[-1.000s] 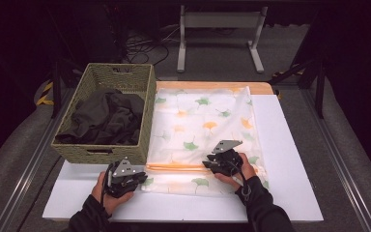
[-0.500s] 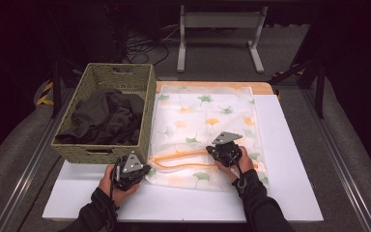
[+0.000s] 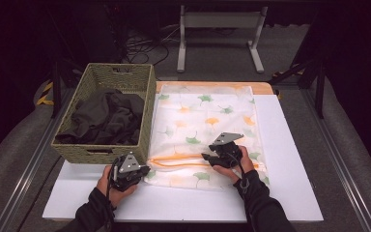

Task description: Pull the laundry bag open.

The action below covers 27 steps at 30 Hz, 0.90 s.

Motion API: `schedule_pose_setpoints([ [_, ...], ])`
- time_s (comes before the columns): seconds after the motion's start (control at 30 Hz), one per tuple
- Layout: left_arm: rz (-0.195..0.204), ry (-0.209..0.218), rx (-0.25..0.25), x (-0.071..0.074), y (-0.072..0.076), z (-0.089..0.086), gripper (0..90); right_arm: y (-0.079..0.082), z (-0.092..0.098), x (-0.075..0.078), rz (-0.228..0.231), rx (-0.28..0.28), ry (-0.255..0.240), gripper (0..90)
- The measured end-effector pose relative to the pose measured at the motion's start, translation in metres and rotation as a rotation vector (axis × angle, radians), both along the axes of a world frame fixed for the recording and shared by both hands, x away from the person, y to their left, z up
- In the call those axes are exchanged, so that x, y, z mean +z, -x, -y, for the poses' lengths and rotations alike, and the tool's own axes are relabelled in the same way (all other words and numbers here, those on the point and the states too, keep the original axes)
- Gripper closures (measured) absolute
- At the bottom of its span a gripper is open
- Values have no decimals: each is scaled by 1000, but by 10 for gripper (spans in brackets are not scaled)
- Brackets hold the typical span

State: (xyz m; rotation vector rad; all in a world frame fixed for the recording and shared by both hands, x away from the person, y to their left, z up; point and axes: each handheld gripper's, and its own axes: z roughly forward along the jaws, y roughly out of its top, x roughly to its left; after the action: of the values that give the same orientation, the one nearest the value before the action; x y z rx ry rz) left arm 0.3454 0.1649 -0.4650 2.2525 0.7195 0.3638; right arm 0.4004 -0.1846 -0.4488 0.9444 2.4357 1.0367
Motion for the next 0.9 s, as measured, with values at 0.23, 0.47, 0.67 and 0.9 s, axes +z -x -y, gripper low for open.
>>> schedule_pose_setpoints([
  [0.23,-6,4,-4,0,-1,0,850,-7,1,-8,-25,-48,13,386],
  [0.47,-13,9,-15,0,-3,3,851,-9,0,-7,-1,-81,19,728],
  [0.67,-2,20,-29,2,-2,3,832,-12,-4,-4,45,-88,44,888],
  [0.9,27,32,-44,10,3,-1,655,-9,-1,21,124,-108,-34,890],
])
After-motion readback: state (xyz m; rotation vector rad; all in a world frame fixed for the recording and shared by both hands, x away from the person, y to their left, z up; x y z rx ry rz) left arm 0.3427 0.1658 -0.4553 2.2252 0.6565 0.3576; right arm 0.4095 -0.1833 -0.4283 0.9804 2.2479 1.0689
